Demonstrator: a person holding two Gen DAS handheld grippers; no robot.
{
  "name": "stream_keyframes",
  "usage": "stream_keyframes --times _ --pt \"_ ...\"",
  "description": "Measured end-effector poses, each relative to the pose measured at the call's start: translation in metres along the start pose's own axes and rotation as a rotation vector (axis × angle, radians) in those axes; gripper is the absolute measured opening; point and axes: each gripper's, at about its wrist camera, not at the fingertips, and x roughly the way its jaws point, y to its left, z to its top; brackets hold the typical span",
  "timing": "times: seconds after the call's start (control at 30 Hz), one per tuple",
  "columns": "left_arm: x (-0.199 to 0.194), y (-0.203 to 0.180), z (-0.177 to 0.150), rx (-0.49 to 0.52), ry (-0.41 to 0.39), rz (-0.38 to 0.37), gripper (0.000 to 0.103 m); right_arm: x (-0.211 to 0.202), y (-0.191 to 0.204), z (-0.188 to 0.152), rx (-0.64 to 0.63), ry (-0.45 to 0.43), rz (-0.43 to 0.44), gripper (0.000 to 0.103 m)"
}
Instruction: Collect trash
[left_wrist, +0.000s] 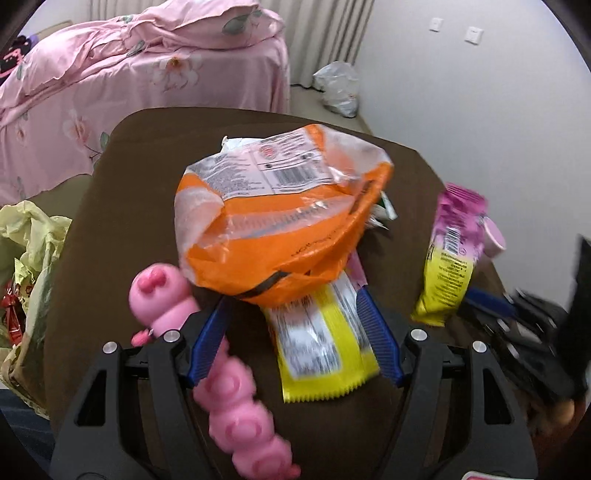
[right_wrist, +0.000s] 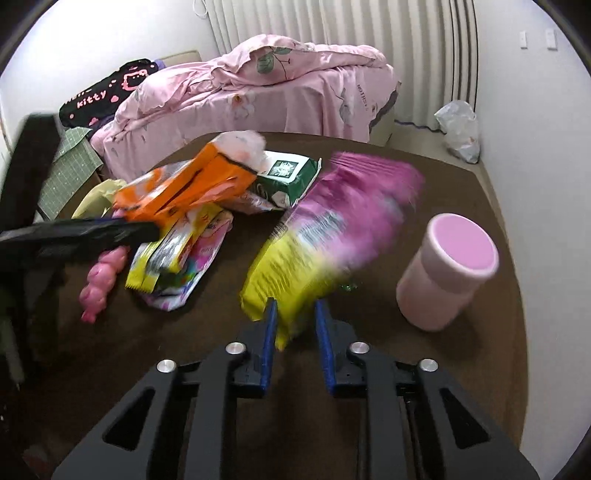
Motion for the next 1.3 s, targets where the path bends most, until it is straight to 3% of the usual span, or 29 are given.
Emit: stream_keyframes --times 0.1,0.13,0.27,0.3,0.37,0.5,0.8,0.87,1.03,1.2,1.3 --pt "0.008 -0.003 0.001 -0.007 0.015 0.028 0.058 -0.011 0.004 -0.005 -0.019 -0.013 0.013 0.017" --pt "0.007 -0.004 -0.001 -0.010 0.022 0.013 0.044 -0.013 0.004 -0.005 -0.024 -0.020 0.015 0.017" --pt "0.000 -0.004 -0.014 -0.003 0.034 -0.023 0.038 -0.021 0.001 -0.001 0.003 -0.079 0.027 0.018" --pt "-0.005 -0.005 -0.018 0.009 0.031 -0.026 0.038 -0.021 -0.001 0.000 0.028 -0.097 0.033 0.020" --pt "-0.012 -0.003 -0.026 0.012 0.037 -0.051 0.038 -0.019 -0.004 0.004 0.066 -0.115 0.048 0.047" --pt "-0.032 0.001 -0.044 0.010 0.047 -0.122 0.041 -0.015 0.004 0.012 0.058 -0.134 0.087 0.047" --pt "-0.058 0.007 -0.060 0.005 0.029 -0.167 0.042 0.026 -0.001 0.021 0.082 -0.060 -0.083 0.047" --pt "-0.058 0.006 -0.061 0.012 0.038 -0.180 0.044 0.034 -0.008 0.020 0.123 -0.013 -0.056 0.047" --pt "-0.060 -0.002 -0.061 0.037 0.036 -0.226 0.052 0.032 -0.010 0.015 0.148 0.005 0.008 0.047" --pt "-0.063 0.000 -0.056 0.041 0.007 -0.192 0.053 0.012 0.012 0.022 0.011 -0.110 -0.089 0.047" --pt "-0.065 0.006 -0.054 0.022 -0.008 -0.182 0.054 0.015 0.030 0.036 -0.131 -0.114 -0.025 0.047"
